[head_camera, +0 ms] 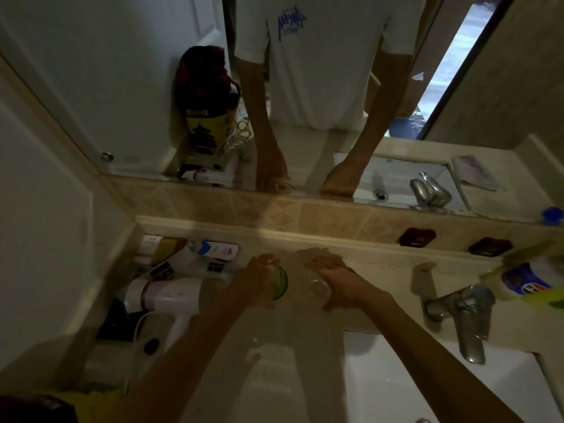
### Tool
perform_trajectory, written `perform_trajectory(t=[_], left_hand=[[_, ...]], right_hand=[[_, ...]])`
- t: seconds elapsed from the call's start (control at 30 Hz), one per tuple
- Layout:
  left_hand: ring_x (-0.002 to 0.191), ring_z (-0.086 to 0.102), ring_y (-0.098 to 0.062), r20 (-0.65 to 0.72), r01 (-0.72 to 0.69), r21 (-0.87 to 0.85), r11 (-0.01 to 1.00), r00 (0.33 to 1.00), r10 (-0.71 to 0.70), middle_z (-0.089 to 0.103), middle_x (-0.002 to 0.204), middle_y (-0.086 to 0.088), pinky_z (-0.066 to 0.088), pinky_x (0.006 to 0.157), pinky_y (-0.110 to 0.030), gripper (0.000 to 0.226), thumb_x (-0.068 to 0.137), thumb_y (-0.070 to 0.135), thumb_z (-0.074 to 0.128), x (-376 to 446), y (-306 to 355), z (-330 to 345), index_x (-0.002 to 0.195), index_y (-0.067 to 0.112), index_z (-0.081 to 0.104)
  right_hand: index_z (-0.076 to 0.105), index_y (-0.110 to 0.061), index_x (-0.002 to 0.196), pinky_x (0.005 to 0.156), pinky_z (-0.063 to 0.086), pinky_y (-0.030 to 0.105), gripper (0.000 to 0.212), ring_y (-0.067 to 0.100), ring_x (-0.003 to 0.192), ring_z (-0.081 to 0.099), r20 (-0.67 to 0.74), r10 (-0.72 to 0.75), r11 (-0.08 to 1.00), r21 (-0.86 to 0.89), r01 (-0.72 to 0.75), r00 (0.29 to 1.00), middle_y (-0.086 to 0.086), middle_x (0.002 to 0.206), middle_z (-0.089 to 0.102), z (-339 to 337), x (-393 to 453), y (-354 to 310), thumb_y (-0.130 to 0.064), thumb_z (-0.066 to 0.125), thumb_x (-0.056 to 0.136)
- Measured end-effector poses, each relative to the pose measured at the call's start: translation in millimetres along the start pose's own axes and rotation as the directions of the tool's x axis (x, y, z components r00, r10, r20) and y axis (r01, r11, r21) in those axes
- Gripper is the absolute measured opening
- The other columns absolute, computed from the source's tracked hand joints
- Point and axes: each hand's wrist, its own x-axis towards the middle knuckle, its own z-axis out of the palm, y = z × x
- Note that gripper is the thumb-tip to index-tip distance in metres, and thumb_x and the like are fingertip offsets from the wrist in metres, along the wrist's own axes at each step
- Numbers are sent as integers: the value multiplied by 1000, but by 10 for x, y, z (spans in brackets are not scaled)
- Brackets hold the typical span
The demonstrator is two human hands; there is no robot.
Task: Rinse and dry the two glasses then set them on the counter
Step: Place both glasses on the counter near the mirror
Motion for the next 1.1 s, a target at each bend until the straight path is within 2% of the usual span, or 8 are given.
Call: perform_trajectory(t=[0.13, 0.23, 0.37, 0.5, 0.63, 0.73, 0.8, 1.1], left_hand=[[143, 41, -27, 43, -76, 0, 997, 996, 76, 26, 164, -4, 46, 107, -34, 100, 74, 16, 86, 4, -38, -101, 157, 16, 29], [140, 46, -28, 31, -60, 19, 998, 998, 59, 28, 162, -5, 48, 103, -33, 97, 75, 15, 86, -13, 23, -118, 155, 13, 32], [134, 51, -27, -103, 1, 0, 1000, 995, -1, 39, 154, -6, 52, 102, -38, 93, 73, 32, 87, -94, 112, -27, 151, 12, 40], [128, 52, -27, -268, 122, -32, 992, 955, -126, 45, 143, -7, 52, 99, -41, 92, 78, 52, 78, -131, 227, 105, 150, 11, 38], [145, 32, -31, -172, 53, -42, 998, 983, -60, 27, 161, -9, 43, 112, -46, 110, 75, 44, 84, -99, 191, 32, 160, 15, 20], [153, 20, -27, -48, -59, -13, 998, 997, 59, 19, 166, -2, 40, 116, -41, 108, 72, 24, 88, -44, 112, -65, 160, 20, 24], [149, 29, -27, -19, -88, 2, 996, 996, 88, 26, 163, -2, 43, 113, -36, 100, 73, 20, 88, -9, 83, -86, 156, 19, 33], [133, 42, -33, -228, 95, 10, 995, 969, -91, 37, 146, -15, 50, 101, -40, 98, 79, 60, 73, -8, 257, 140, 152, 9, 32]], right_hand=[[31, -30, 150, 118, 24, 36, 95, 23, 145, 26, -28, -28, 998, -64, 26, 999, 2, 158, 28, -50, 30, 23, -18, 83, 71], [33, -30, 148, 106, 43, 41, 90, 27, 132, 44, -75, 88, 996, -17, -89, 993, 5, 149, 41, -47, 16, -1, -44, 80, 73], [41, -23, 134, 88, 51, 40, 78, 28, 108, 58, -186, 245, 965, -45, -257, 952, 10, 128, 54, 17, -27, -43, -73, 56, 77], [38, -19, 134, 86, 48, 42, 83, 30, 110, 59, -239, 286, 946, -80, -313, 928, 12, 132, 51, 25, -11, -34, -79, 48, 76], [13, -32, 153, 112, 35, 46, 111, 29, 144, 29, -64, 120, 992, -42, -122, 991, 3, 161, 21, -46, 44, 107, -57, 78, 67], [24, -32, 152, 116, 31, 40, 105, 24, 145, 27, -2, -10, 999, -45, 10, 1000, -1, 159, 27, -63, 69, 153, -24, 86, 67], [31, -30, 150, 115, 34, 39, 100, 24, 141, 32, -10, -7, 999, -42, 7, 1000, 0, 156, 34, -63, 96, 144, -22, 86, 67], [43, -11, 130, 89, 46, 41, 80, 30, 113, 56, -162, 320, 942, -51, -332, 934, 15, 131, 52, -11, 26, -65, -73, 53, 80]])
